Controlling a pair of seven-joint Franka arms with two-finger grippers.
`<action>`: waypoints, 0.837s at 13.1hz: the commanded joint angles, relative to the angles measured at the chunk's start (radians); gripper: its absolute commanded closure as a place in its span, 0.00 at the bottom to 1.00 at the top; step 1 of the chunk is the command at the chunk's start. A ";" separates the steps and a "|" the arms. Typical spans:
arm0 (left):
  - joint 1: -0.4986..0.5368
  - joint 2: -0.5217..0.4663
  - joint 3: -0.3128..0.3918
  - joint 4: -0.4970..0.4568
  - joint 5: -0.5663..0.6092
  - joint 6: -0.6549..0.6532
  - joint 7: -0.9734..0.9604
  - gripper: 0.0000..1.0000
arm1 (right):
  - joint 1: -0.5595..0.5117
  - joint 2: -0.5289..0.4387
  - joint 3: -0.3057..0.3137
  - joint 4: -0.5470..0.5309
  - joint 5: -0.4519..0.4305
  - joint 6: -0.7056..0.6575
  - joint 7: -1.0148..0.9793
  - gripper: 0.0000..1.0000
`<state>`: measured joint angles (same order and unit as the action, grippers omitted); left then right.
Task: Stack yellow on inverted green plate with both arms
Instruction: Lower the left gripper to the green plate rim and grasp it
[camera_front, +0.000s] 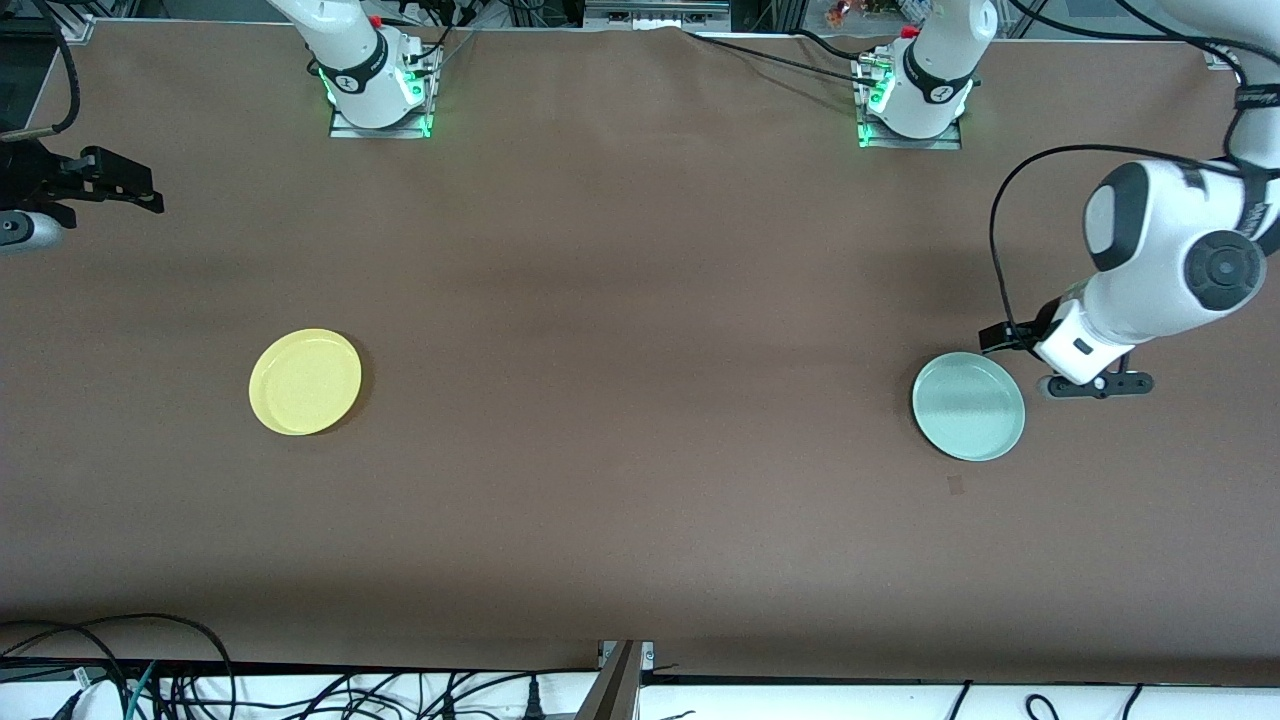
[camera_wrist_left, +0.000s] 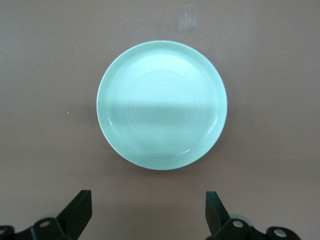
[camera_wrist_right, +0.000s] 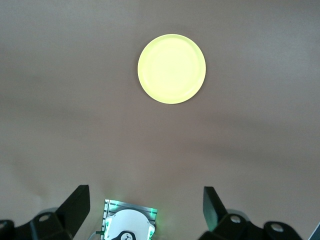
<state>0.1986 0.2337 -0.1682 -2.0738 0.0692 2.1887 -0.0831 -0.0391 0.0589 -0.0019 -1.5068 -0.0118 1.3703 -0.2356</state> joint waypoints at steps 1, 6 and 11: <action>0.068 0.047 -0.007 -0.063 0.082 0.115 0.020 0.00 | 0.001 0.006 0.000 0.016 -0.011 0.000 0.010 0.00; 0.131 0.212 -0.004 -0.045 0.141 0.302 0.016 0.00 | -0.001 0.006 0.000 0.016 -0.011 0.000 0.010 0.00; 0.140 0.265 -0.002 0.003 0.142 0.304 0.013 0.55 | -0.001 0.006 0.000 0.016 -0.011 0.000 0.010 0.00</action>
<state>0.3290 0.4804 -0.1658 -2.1059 0.1908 2.5016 -0.0740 -0.0392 0.0590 -0.0024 -1.5067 -0.0120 1.3708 -0.2356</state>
